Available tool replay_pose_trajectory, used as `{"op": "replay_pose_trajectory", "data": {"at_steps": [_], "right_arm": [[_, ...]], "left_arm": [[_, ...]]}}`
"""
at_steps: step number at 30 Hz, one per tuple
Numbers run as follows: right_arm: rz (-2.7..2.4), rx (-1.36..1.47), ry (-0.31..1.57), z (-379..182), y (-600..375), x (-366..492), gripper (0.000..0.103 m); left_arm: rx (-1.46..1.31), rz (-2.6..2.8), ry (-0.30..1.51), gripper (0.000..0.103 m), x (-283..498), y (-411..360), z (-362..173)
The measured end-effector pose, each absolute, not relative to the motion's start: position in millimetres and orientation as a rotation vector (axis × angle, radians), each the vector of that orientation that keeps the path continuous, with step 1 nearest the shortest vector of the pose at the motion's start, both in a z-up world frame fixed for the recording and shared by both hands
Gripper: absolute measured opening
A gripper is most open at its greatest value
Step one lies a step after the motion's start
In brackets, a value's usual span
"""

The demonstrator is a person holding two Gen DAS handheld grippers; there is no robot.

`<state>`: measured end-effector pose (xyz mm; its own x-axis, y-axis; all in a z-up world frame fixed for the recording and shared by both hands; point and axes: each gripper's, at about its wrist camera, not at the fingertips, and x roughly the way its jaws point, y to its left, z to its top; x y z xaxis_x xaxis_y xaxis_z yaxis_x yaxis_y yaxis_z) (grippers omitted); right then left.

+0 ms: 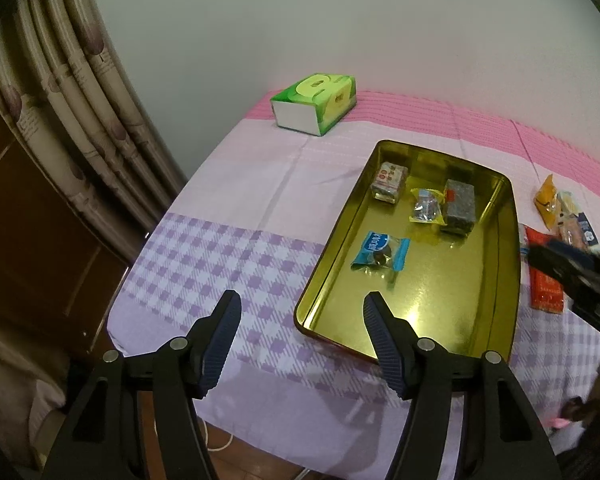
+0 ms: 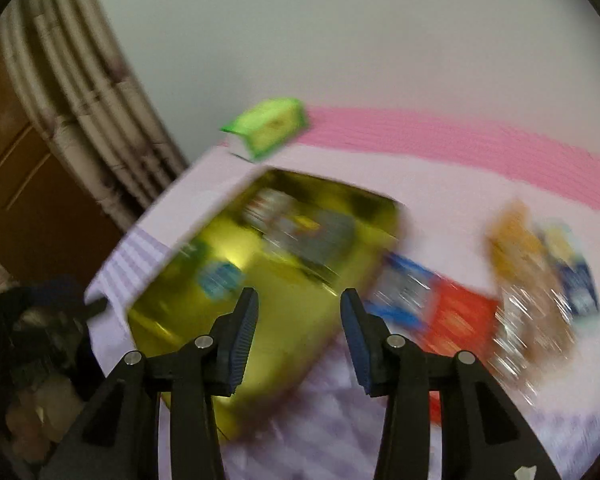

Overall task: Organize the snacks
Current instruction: 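Move the right gripper to the clear cookie bag and grasp it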

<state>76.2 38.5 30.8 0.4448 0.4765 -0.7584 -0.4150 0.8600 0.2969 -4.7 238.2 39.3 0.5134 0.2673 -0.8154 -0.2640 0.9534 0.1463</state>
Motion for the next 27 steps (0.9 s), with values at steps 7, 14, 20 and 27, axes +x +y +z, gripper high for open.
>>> {"op": "replay_pose_trajectory", "data": {"at_steps": [7,14,20,27], "right_arm": [[0.315,0.087,0.966,24.7,-52.5,70.9,0.042],[0.269,0.045,0.984,14.7,-57.4,92.2,0.05],[0.199,-0.085,1.029,-8.0,-44.5,115.2,0.05],[0.188,-0.176,1.029,-10.5,-37.9,115.7,0.033]], "left_arm": [[0.027,0.317,0.983,0.067,-5.9,230.3,38.9],[0.056,0.31,0.987,0.068,-6.5,223.5,37.7],[0.045,0.304,1.006,0.068,-4.1,226.5,34.2],[0.055,0.303,1.006,0.068,-3.5,225.4,33.3]]}}
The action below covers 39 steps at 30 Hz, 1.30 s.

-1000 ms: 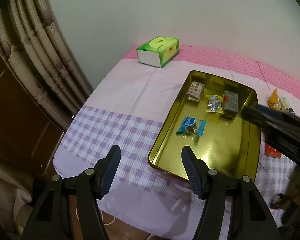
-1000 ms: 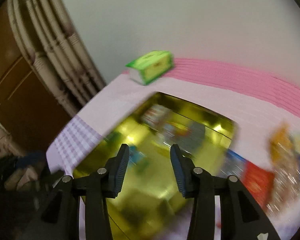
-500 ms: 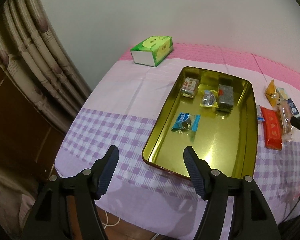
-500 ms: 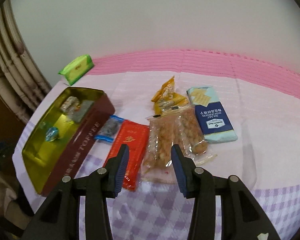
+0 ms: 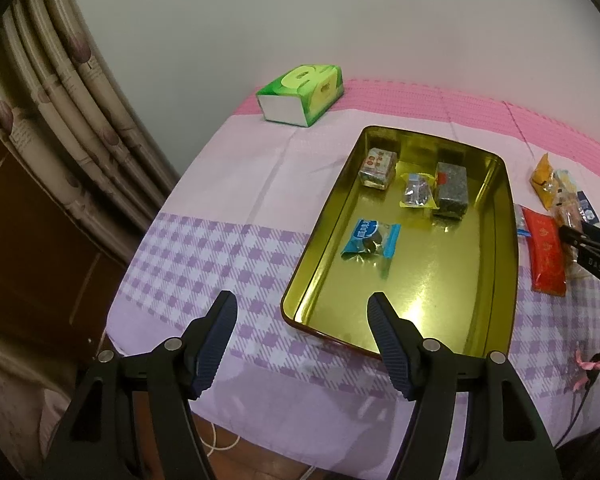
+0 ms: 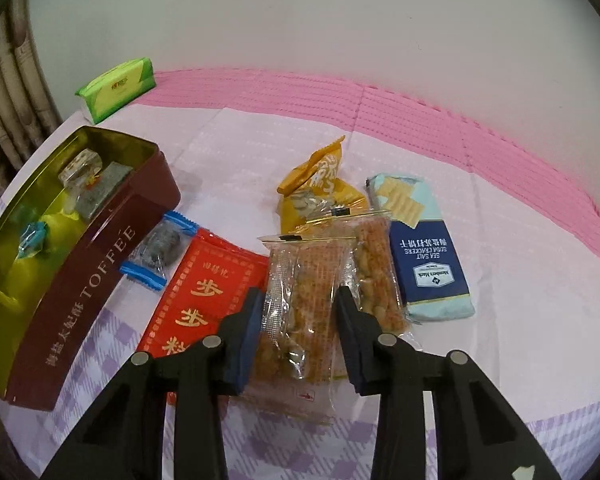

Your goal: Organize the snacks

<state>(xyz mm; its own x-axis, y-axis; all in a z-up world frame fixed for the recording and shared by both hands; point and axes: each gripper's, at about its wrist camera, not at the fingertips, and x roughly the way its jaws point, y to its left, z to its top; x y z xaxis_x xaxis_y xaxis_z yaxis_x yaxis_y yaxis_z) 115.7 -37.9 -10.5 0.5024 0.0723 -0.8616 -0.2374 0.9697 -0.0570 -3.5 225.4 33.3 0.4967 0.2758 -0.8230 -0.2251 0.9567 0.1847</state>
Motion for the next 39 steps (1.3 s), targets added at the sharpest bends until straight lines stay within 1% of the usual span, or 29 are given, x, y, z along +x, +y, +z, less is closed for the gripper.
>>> {"op": "replay_pose_trajectory", "data": {"at_steps": [3,5,7,9,10,12,13,17,23,27,33,39], "right_arm": [[0.204,-0.138,1.016,-3.5,-46.0,105.3,0.032],[0.211,-0.078,0.976,18.8,-63.1,77.0,0.032],[0.208,-0.068,0.966,24.2,-70.5,68.2,0.032],[0.166,-0.044,0.956,33.9,-104.5,41.0,0.032],[0.166,-0.044,0.956,33.9,-104.5,41.0,0.032],[0.089,-0.03,0.974,28.0,-149.4,22.7,0.032],[0.089,-0.03,0.974,28.0,-149.4,22.7,0.033],[-0.02,0.002,0.984,15.1,-208.4,-1.5,0.033],[-0.116,0.021,0.954,-2.0,-251.7,-19.5,0.032],[-0.125,0.078,0.912,-6.5,-267.6,-28.5,0.032],[-0.087,0.126,0.893,-8.2,-274.6,-31.6,0.033],[-0.05,0.182,0.899,-12.8,-280.3,-28.4,0.035]], "left_arm": [[0.068,0.302,0.992,0.068,-5.4,222.0,34.3],[0.079,0.295,0.979,0.068,-7.2,218.0,36.5],[0.094,0.277,0.964,0.068,-9.7,212.2,39.5],[0.109,0.242,0.954,0.068,-12.4,205.3,42.8],[0.119,0.208,0.949,0.068,-14.8,199.2,45.0],[0.133,0.154,0.947,0.068,-18.3,188.8,49.1],[0.14,0.127,0.948,0.068,-19.3,183.3,51.3],[0.174,-0.053,0.947,0.068,-25.6,142.8,65.6],[0.183,-0.277,1.017,0.07,-1.1,76.5,68.7],[0.149,-0.297,1.091,0.07,39.3,50.5,48.4],[0.103,-0.237,1.256,0.07,100.5,34.8,-4.6],[0.145,-0.191,1.31,0.07,130.6,23.8,-36.9]]}}
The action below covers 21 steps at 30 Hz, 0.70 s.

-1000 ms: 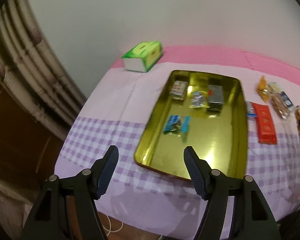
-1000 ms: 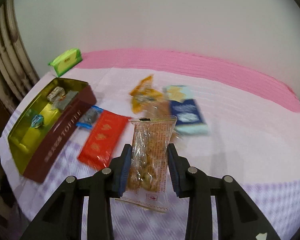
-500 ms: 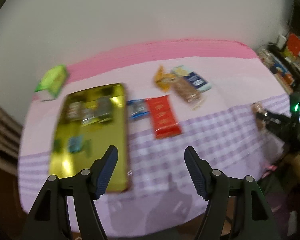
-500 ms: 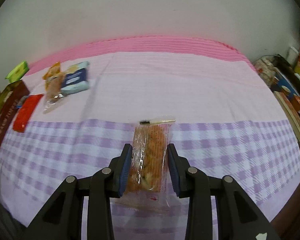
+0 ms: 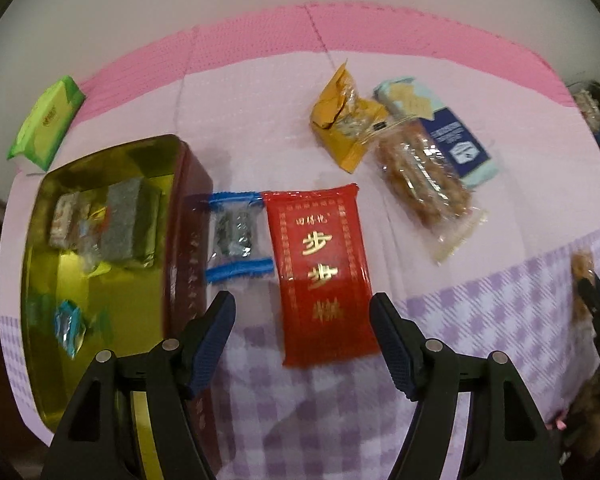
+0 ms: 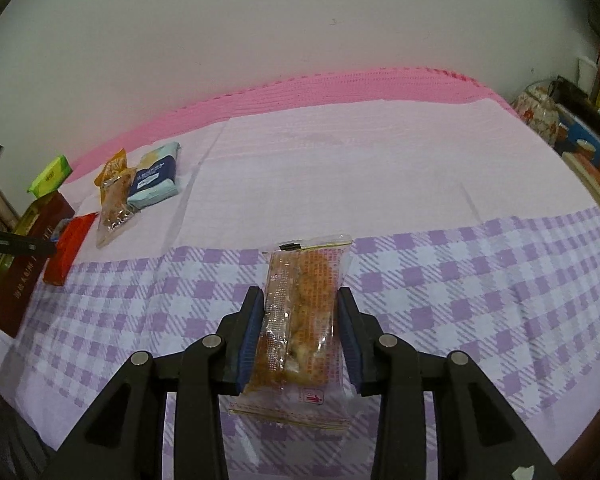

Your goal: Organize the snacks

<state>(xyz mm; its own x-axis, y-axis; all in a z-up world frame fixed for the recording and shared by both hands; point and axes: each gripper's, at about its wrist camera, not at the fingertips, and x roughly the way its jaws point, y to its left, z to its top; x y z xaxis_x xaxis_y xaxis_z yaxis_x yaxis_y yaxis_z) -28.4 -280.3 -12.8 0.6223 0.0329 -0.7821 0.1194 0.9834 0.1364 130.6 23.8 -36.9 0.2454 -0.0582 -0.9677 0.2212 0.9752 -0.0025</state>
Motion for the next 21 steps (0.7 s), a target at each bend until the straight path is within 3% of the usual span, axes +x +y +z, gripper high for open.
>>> {"op": "replay_pose_trajectory", "data": {"at_steps": [8,10,13,21], "right_arm": [[-0.032,0.196,0.907,-15.1,-281.0,-26.6,0.035],[-0.033,0.193,0.909,-15.4,-281.5,-26.6,0.036],[-0.035,0.187,0.911,-16.3,-280.2,-24.6,0.036],[-0.041,0.174,0.912,-17.5,-277.2,-22.7,0.036]], "left_arm": [[0.151,-0.181,1.334,0.07,151.0,12.0,-55.9],[0.119,-0.206,1.329,0.063,150.3,9.4,-56.4],[0.144,-0.236,1.301,0.045,142.5,-0.5,-51.6],[0.116,-0.263,1.248,0.044,93.3,-3.1,-30.0]]}}
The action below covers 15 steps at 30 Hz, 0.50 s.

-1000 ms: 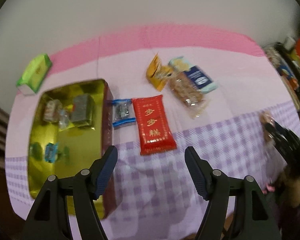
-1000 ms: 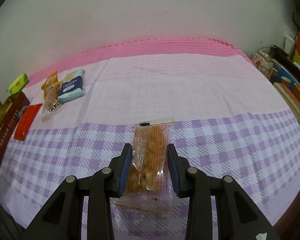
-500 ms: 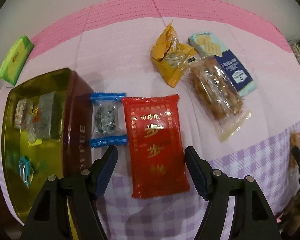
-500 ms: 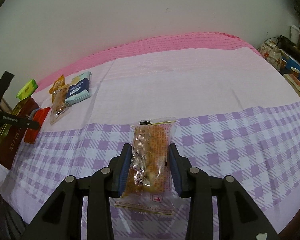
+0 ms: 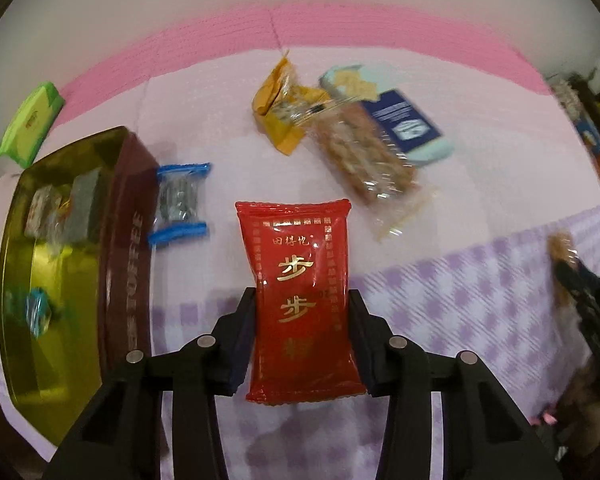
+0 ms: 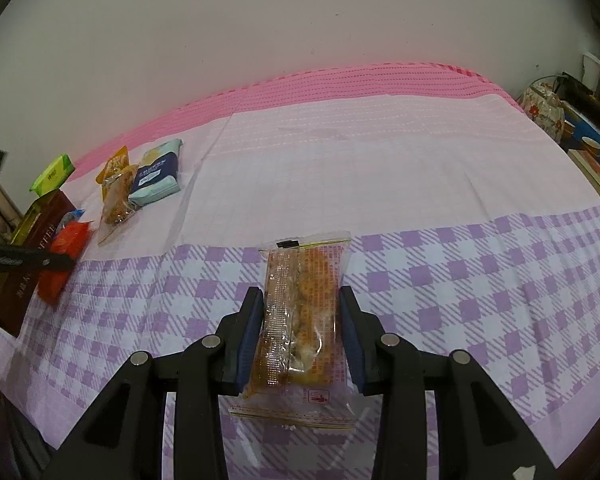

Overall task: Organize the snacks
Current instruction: 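Carry the red packet with the left gripper into the gold tray and release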

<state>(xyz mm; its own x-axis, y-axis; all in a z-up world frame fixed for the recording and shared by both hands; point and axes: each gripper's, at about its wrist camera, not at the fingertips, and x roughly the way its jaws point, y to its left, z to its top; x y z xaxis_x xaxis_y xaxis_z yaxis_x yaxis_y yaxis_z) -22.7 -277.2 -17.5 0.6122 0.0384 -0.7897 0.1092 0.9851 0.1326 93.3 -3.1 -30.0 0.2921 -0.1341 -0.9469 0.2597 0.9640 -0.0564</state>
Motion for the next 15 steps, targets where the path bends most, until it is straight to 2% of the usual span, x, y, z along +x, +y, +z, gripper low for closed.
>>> {"op": "replay_pose_trajectory", "data": {"at_steps": [15], "right_arm": [[-0.063,0.146,0.917,-19.6,-271.1,-22.3,0.036]], "left_arm": [[0.096,-0.232,1.051,0.044,25.1,38.4,60.4]]}}
